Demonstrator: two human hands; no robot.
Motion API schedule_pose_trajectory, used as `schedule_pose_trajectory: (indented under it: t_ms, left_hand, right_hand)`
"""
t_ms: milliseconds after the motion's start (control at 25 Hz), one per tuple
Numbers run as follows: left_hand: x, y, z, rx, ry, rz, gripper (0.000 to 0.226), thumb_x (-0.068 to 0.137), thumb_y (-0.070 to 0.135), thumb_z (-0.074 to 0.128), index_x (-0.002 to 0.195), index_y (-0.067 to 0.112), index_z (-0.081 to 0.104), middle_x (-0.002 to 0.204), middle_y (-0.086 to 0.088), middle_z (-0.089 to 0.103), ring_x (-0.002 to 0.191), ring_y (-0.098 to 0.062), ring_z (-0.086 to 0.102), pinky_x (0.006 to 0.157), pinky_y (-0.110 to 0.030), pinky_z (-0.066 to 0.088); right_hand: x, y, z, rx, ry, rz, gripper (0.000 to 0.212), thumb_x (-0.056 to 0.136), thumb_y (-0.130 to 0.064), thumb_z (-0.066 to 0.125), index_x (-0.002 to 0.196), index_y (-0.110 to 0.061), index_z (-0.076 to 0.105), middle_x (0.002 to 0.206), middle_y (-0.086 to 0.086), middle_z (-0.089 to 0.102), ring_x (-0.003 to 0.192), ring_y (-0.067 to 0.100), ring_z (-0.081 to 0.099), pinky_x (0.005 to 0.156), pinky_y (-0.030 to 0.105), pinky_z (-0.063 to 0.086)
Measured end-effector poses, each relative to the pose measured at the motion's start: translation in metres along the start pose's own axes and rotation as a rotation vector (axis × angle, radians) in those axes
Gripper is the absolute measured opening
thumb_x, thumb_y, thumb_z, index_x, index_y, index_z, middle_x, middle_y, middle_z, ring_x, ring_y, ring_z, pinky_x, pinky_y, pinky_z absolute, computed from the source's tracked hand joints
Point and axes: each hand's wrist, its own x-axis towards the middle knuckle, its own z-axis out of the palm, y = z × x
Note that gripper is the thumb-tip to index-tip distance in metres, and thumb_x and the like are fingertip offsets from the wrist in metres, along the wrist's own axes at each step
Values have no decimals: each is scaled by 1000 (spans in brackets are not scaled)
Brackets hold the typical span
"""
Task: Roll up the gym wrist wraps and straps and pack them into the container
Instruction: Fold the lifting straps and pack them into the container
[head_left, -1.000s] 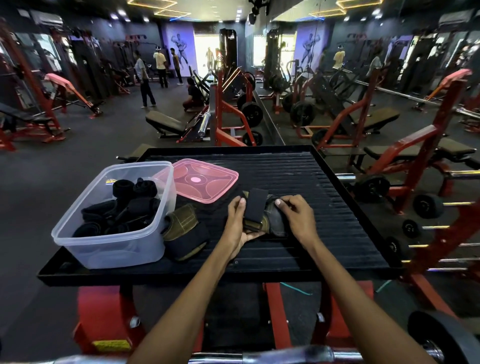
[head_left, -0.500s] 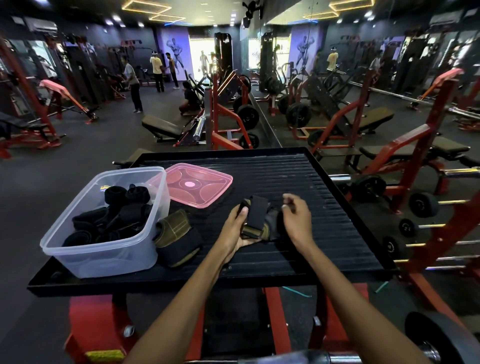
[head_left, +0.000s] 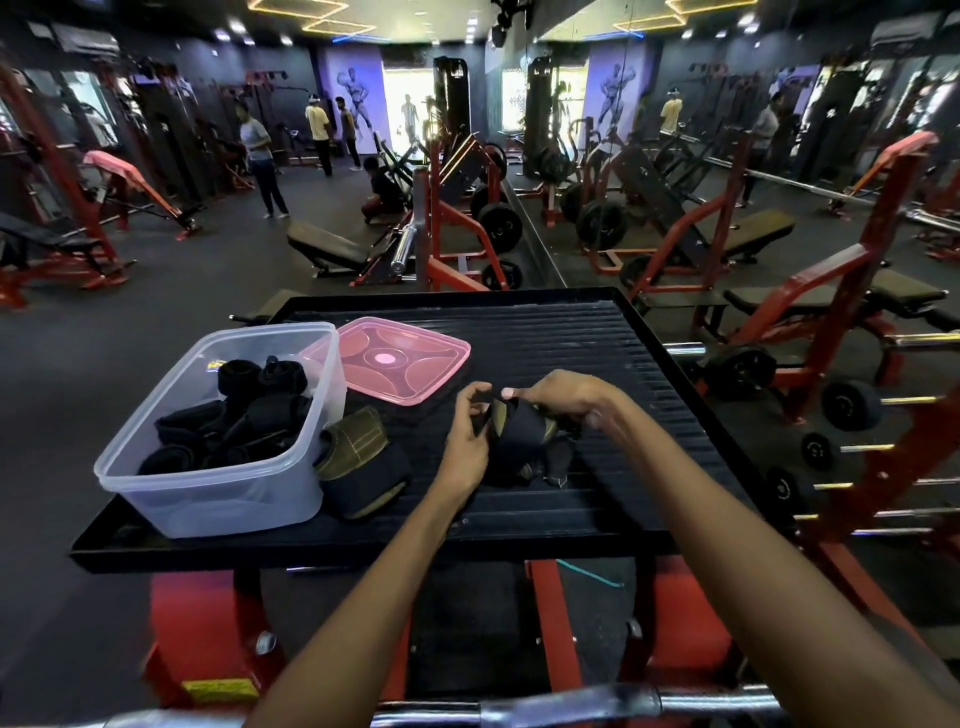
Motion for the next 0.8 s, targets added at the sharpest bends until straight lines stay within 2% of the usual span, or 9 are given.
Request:
schedule_pose_trajectory:
  t_ms: [80,120,240,320,400,520,640,720,800]
  left_hand:
    - [1,0,0,-71,-7,-65,43,95,1,44,111,41,50,103,-3,61,85,-14,58,74,-32,50]
    - [2,-3,-1,-89,12,-95,43,94,-2,42,113,35,54,102,-2,63,87,-14,59,74,-30,49]
    - [6,-10,-3,-82,130,-243,37,91,-3,42,104,23,65,94,-4,65,85,-18,58,71,-34,53]
    - [9,-13,-4,-148,178,-370,30,92,6,44,90,26,67,90,-10,65,81,-24,60,66,-44,57]
    - [10,-12,-6,-195,208,-445,25,95,11,43,88,24,63,90,-11,65,81,-27,62,58,-40,58]
    - [10,-8,-9,-264,231,-489,22,95,6,37,101,16,56,91,-13,61,77,-28,62,51,-35,56]
    - [13,-7,-13,-465,295,-524,24,96,0,33,115,-1,48,103,-19,58,86,-30,60,51,-42,57]
    - [13,-5,-11,-501,289,-519,20,97,1,35,114,2,45,116,-20,54,98,-32,56,65,-49,54]
    - [9,-1,-7,-470,274,-501,12,98,3,37,107,8,42,115,-17,51,100,-30,54,72,-51,51]
  right_hand:
    - [1,1,9,381,112,-97,16,83,-15,71,73,-7,62,60,-2,60,64,14,52,50,15,43]
    - [0,0,11,510,179,-157,16,84,-8,68,71,-9,58,58,-3,58,62,11,50,47,12,41]
    - [-9,-11,9,670,333,-338,2,91,-6,57,91,-8,58,78,0,59,72,8,52,60,11,44]
    - [-22,-11,6,731,261,-446,6,93,-6,53,90,-9,57,83,2,62,73,7,57,64,14,46]
    - [-42,-7,5,755,128,-490,10,91,-6,54,83,-11,56,78,1,64,66,6,59,60,13,46]
    - [-66,11,2,662,-2,-474,7,71,-10,58,77,-10,54,67,6,56,52,6,52,47,13,38]
    - [-77,34,2,530,-56,-404,15,68,-4,50,80,-7,58,63,7,56,52,13,52,47,18,43]
    - [-72,47,4,131,25,-285,19,77,1,50,70,-14,61,61,0,57,58,14,52,51,18,42]
    - [-61,56,4,-267,85,-171,31,80,4,45,69,-15,67,71,-4,65,71,12,57,60,20,42]
